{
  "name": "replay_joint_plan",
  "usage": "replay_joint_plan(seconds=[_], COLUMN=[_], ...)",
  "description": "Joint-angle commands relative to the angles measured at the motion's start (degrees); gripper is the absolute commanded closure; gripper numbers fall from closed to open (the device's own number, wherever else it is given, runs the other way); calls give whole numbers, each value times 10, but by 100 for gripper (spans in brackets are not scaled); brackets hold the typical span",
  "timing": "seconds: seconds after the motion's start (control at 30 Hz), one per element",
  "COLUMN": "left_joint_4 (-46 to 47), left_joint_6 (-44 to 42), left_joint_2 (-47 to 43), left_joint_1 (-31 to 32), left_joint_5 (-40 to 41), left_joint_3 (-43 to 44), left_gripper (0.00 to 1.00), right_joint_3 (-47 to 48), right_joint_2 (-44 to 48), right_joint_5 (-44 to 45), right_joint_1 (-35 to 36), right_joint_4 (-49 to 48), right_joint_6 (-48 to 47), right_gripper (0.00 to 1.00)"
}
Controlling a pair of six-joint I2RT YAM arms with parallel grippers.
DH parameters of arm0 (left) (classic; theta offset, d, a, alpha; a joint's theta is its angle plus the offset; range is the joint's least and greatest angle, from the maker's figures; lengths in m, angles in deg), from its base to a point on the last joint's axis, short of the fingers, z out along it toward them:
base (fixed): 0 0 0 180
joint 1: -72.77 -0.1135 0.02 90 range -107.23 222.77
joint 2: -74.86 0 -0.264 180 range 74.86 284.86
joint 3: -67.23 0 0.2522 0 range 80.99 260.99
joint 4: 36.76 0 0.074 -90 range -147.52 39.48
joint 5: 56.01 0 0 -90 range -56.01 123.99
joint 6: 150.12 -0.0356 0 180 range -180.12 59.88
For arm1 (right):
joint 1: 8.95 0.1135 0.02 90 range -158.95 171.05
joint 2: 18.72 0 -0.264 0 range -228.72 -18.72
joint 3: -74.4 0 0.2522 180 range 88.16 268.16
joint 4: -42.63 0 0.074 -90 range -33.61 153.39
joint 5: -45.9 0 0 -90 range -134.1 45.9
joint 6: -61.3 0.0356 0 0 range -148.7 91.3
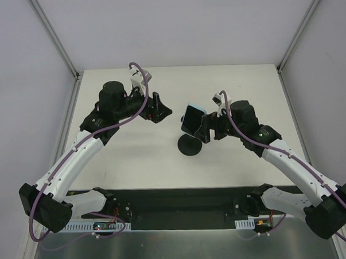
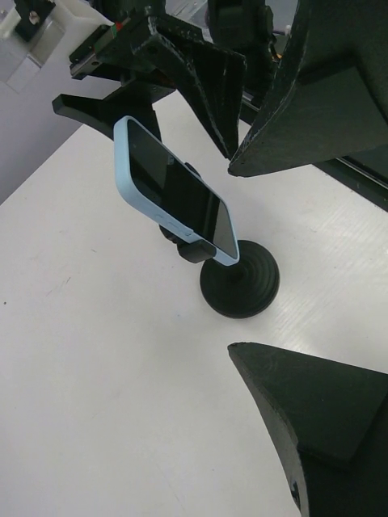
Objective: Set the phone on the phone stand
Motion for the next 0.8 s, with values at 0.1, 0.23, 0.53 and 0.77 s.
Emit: replay_joint_plan(seconds=[0.1,0.23,0.53,0.77], left_joint_4=[2,-5,-10,-8], left_joint_6=[-10,-15,-17,-11], left_joint_2=[-28,-28,-21,-7], left_joint_1=[-6,-7,-9,-12], left_joint_5=[-6,21,11,7], left_joint_3=[0,-1,1,1], left_gripper=[18,18,18,19], right_joint_3=[-6,16,8,4], right_joint_2=[-32,-71,-60,-57], right_joint_5=[51,65,138,148], right_joint_1=[8,16,24,22], right_joint_4=[-28,-14,-6,-9], right_joint_6=[9,1,-54,-133], right_gripper=[12,26,60,75])
